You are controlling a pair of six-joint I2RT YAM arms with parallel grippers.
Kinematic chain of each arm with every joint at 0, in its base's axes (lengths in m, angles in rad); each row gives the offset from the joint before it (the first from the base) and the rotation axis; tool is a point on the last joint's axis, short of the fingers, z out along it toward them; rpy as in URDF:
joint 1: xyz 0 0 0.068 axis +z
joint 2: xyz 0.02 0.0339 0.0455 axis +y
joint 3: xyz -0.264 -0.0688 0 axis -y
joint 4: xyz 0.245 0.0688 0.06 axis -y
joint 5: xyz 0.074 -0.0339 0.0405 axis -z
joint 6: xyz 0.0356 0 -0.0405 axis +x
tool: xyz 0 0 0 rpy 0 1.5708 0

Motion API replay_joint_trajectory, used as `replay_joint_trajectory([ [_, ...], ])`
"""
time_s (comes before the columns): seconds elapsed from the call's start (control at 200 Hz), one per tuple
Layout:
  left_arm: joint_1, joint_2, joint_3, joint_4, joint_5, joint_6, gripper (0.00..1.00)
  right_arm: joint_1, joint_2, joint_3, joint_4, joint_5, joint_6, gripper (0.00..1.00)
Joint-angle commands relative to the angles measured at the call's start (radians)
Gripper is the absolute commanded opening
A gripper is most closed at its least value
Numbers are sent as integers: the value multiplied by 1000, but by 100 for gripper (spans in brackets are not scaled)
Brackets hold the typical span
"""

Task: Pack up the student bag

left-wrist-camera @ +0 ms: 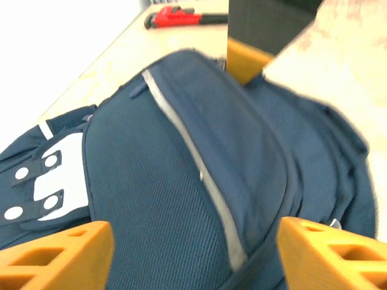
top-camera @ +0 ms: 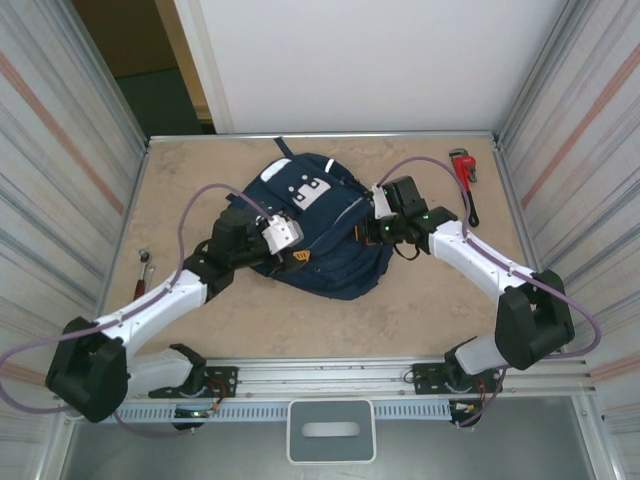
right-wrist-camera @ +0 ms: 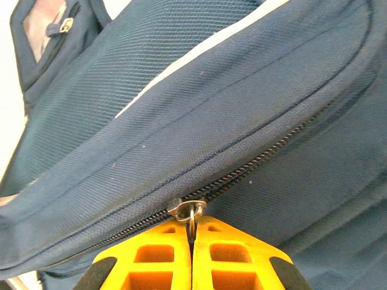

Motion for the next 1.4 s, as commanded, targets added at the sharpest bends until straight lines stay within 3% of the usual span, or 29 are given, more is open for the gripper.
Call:
replay_joint_trajectory([
  [0.0,-76,-22,29,-22,-41,-67,80,29,-50,7,53,-35,22,0],
  [0.125,-163,66,118,-102,-125,-56,81,60,-75,8,57,-36,36,0],
  [0.266,-189,187,195,-114,-196,-50,75,85,-99,5,64,-40,50,0],
  [0.471,-182,242,225,-92,-226,-53,38,81,-117,-22,48,-5,36,0],
  [0.566,-162,199,177,-59,-129,-45,21,33,-107,-34,26,5,14,0],
  [0.666,-112,131,106,-9,28,-45,12,-51,-63,-11,-37,7,-22,0],
  [0.847,34,38,-11,139,286,-115,7,-173,53,82,-127,61,-56,0],
  [1.027,82,49,-9,137,370,-112,6,-223,185,185,-102,25,-24,0],
  [1.207,82,113,25,149,435,-133,6,-223,336,269,-11,-168,46,10],
  [1.393,82,123,31,147,452,-132,5,-253,262,204,9,-134,9,18],
])
